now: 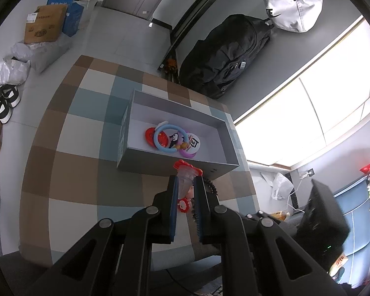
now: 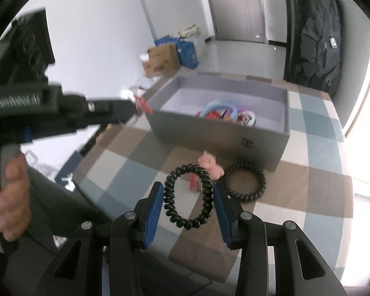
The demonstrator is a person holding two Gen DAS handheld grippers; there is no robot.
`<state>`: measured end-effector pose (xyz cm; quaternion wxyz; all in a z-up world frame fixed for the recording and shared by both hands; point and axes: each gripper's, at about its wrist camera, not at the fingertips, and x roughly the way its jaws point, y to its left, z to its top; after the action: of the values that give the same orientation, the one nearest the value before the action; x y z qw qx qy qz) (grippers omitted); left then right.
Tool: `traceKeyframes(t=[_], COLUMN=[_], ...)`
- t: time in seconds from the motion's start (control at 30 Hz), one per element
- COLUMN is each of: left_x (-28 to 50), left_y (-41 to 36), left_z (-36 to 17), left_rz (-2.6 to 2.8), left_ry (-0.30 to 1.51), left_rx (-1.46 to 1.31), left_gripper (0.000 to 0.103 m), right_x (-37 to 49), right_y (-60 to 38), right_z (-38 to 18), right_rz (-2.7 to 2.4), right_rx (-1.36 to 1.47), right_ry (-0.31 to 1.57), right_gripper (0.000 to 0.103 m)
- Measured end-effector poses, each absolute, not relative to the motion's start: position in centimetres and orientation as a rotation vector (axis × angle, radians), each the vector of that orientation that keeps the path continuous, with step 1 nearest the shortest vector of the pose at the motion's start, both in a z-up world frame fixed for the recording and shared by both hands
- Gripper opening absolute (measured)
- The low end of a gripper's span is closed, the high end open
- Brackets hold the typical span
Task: Organize jewelry
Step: 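Carry the pacifier and bracelet over the gray box and open both grippers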
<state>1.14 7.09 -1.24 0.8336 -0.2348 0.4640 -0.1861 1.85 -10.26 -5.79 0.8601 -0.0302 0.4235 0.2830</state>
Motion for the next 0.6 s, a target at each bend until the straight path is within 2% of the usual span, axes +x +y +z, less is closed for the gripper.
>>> traceKeyframes(t=[0.6], left_x=[3.5], left_y=[6.4], left_z=[0.0], left_rz=[-0.376], left_ry=[0.924], left_rx=[-0.504], left_gripper=[0.008], right_x=[6.1], right_y=[-12.5], right_z=[-2.4], right_rz=[0.587], right_rx=[0.139], right_ry=[0.807], right_gripper=[0.04])
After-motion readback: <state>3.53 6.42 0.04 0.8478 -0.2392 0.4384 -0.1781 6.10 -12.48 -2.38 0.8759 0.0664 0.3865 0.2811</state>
